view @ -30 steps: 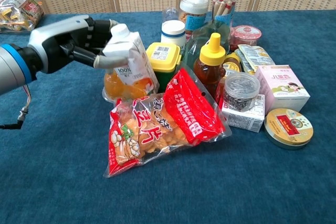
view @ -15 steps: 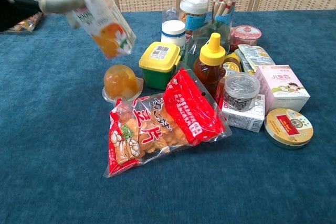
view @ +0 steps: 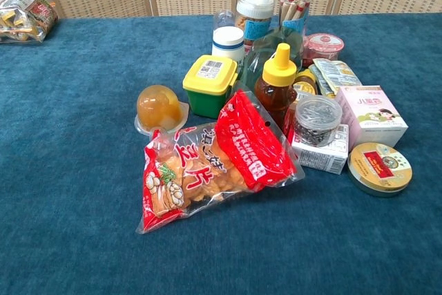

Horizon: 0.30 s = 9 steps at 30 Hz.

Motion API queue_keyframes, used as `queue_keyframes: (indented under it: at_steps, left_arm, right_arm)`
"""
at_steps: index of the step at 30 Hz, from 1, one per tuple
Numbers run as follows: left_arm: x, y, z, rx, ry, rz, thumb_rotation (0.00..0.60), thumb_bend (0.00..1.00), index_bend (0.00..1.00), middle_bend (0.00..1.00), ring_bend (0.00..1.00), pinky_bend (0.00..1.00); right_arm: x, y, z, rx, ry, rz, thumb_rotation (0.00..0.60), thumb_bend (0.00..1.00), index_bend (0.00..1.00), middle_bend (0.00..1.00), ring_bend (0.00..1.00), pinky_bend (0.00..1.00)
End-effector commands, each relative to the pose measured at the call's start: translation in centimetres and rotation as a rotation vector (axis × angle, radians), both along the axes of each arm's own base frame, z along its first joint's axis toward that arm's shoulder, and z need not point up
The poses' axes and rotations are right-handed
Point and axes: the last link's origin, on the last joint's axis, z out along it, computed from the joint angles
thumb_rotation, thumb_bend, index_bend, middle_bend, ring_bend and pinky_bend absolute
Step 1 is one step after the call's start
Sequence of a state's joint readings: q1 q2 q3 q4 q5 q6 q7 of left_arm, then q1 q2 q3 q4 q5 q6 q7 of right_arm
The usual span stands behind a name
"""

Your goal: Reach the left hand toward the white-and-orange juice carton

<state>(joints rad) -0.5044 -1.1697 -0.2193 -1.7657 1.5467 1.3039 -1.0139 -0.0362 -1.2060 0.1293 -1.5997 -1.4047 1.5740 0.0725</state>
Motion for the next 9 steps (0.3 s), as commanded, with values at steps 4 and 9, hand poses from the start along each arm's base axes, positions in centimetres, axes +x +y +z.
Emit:
queue_keyframes:
  at_steps: [4, 9]
  left_arm:
    - [0.96, 0.02, 1.16, 0.034, -0.047, -0.030, 0.600, 0.43, 0.65, 0.54, 0.65, 0.52]
    - [1.46, 0.14, 1.25, 0.032, -0.067, -0.039, 0.600, 0.43, 0.64, 0.54, 0.65, 0.52]
  right_arm:
    - [-0.10, 0.22, 0.14, -0.006, 0.001, -0.005, 0.529, 0.00, 0.00, 0.00, 0.00, 0.00]
    - [-0.23, 0.22, 0.32, -0.008, 0.002, -0.010, 0.529, 0.00, 0.00, 0.00, 0.00, 0.00]
